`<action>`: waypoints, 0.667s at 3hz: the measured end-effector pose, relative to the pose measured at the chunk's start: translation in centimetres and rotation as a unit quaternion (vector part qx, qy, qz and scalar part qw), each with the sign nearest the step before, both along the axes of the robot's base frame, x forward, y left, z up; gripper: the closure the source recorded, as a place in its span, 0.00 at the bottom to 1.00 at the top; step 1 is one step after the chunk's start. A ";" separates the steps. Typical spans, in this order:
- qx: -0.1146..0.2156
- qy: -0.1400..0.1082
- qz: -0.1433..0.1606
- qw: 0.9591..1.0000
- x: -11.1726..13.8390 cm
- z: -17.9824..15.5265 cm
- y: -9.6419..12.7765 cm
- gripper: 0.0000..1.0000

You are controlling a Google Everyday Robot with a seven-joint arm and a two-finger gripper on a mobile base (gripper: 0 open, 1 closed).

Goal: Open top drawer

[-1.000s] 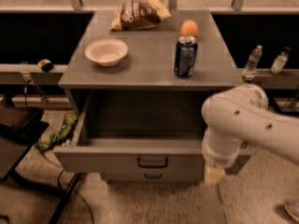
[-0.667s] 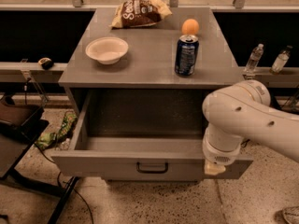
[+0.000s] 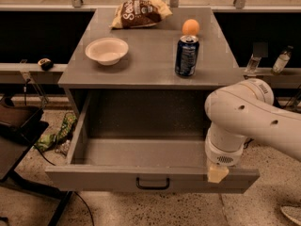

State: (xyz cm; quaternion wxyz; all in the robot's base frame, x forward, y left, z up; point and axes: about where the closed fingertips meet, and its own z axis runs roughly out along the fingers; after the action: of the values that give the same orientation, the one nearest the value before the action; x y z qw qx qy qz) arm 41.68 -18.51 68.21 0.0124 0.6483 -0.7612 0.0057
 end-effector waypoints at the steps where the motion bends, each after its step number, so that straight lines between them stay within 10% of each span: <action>1: 0.005 0.001 0.000 1.000 -0.2 -0.3 0.1 1.00; 2: 0.004 0.004 0.000 1.000 -0.8 -0.3 -0.1 1.00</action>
Offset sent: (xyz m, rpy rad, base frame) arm -0.1014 -0.0350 -0.0169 -0.0228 0.1036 -0.0170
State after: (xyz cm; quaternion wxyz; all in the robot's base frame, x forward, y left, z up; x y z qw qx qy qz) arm 40.86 -18.61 67.93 0.0131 0.6483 -0.7613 0.0004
